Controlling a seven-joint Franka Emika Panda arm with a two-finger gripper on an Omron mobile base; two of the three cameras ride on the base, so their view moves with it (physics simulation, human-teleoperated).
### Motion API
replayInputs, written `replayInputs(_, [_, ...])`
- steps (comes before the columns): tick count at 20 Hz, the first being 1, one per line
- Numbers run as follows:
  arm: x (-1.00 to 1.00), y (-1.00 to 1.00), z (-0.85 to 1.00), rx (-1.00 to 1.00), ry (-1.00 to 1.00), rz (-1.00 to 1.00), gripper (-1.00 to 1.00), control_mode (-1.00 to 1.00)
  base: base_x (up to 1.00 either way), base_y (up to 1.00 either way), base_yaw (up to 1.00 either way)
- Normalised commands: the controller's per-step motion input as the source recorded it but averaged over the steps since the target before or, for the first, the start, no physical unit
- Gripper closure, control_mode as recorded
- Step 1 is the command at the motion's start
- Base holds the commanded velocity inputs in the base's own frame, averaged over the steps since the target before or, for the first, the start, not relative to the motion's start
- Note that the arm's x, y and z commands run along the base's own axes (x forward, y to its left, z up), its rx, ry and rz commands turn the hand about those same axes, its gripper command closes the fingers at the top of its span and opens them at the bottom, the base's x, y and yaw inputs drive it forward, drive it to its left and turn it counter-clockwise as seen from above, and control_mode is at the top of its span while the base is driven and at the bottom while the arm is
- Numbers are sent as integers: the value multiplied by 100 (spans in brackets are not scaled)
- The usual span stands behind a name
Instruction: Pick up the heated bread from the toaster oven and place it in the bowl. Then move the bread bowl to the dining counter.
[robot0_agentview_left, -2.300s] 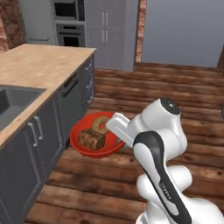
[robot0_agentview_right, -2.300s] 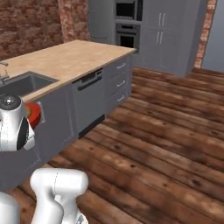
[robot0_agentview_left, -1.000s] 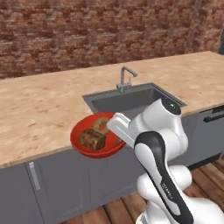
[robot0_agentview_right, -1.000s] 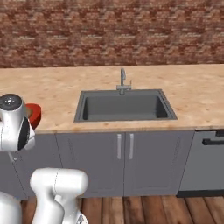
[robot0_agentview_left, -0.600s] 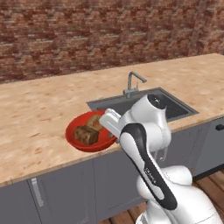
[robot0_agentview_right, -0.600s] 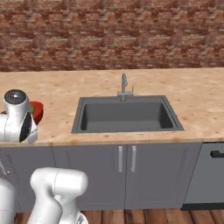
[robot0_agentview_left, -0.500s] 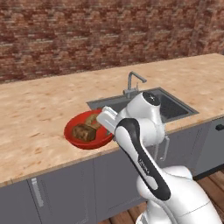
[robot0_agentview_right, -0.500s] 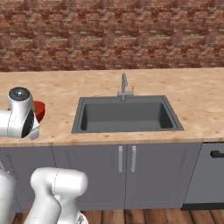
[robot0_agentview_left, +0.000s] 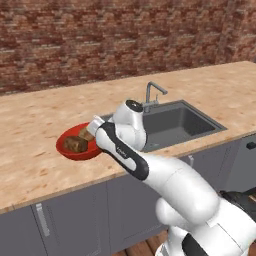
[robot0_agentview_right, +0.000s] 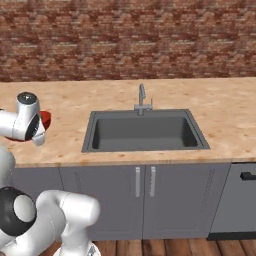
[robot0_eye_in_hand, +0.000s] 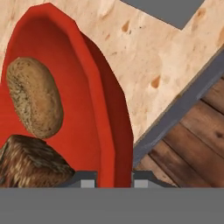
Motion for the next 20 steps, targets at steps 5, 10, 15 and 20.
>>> replayInputs(5, [100, 72, -71, -4, 0, 0, 100, -100, 0, 0, 0])
replayInputs(10, [100, 44, -56, 0, 1, -1, 100, -100, 0, 0, 0])
replayInputs(15, [90, 7, -31, 0, 3, 0, -100, -100, 0, 0, 0])
replayInputs(20, [32, 1, 0, 0, 3, 0, -100, -100, 0, 0, 0])
